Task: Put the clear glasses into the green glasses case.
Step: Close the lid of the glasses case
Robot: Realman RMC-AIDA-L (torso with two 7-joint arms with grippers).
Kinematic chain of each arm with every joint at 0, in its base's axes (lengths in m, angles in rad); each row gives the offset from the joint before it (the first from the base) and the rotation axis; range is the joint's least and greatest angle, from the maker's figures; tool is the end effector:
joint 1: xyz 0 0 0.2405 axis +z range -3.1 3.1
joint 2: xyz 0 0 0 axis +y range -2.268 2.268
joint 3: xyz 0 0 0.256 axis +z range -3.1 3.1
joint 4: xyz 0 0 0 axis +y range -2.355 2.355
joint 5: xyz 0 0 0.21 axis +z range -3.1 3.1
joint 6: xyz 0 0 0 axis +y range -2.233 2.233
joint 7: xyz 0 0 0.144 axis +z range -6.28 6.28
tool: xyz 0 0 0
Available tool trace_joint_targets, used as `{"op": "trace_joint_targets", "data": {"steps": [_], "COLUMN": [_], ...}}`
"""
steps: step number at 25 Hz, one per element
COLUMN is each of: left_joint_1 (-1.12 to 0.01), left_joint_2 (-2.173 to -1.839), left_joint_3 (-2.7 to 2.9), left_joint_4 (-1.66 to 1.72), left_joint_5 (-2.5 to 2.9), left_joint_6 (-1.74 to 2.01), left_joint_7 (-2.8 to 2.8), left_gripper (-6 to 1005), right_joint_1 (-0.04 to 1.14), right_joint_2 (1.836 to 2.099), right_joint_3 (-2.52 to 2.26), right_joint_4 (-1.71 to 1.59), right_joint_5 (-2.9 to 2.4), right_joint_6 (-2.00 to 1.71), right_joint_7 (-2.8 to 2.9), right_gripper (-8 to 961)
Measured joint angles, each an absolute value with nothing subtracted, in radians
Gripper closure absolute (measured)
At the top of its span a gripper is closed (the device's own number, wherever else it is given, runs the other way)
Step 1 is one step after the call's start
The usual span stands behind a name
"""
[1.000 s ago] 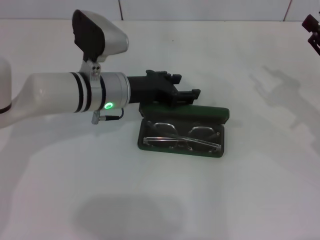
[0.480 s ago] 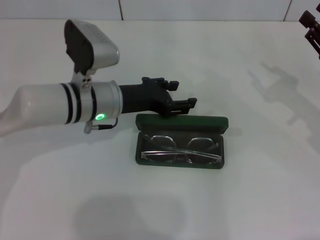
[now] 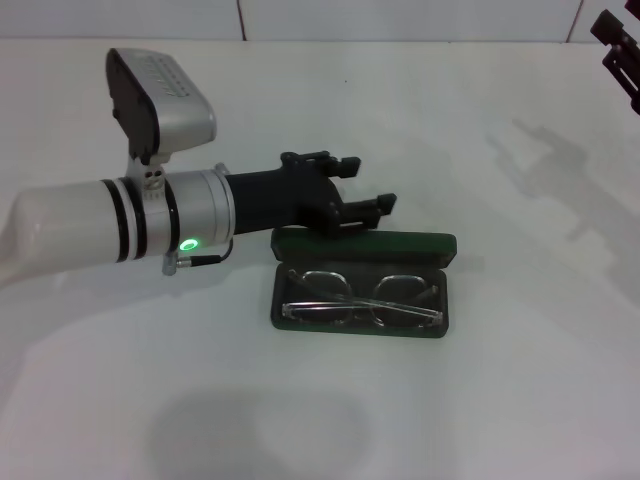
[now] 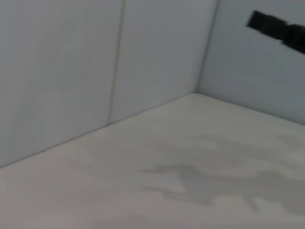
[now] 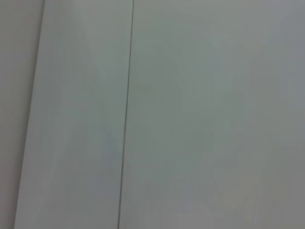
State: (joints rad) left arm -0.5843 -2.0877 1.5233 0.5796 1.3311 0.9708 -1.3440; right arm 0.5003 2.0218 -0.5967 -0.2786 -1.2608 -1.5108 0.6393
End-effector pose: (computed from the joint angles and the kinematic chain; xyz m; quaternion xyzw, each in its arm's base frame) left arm -0.2033 0.3603 -0.0915 -0.9436 -0.1952 -0.2125 0.1621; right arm 0.2797 0.3475 0.0495 -0.7833 0.0775 0.4198 0.4519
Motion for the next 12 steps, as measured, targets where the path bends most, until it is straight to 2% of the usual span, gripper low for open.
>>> {"op": "trace_joint_targets", "data": {"steps": [12], "left_joint_1": [-0.583], "left_joint_2": [-2.09], "left_joint_3": [1.526], "left_joint_4": [0.569], "left_joint_5": [1.388], "left_joint_6": [0.993], "left_joint_7": [-1.351], "left_gripper": [297], "right_joint_1": [0.505], "right_joint_2": [2.02], "right_joint_3": [-0.597], "right_joint_4": [-0.285], "right_joint_5": [-1.261], "right_joint_6": [-1.489], "right_joint_7": [0.638], "right_gripper": [525]}}
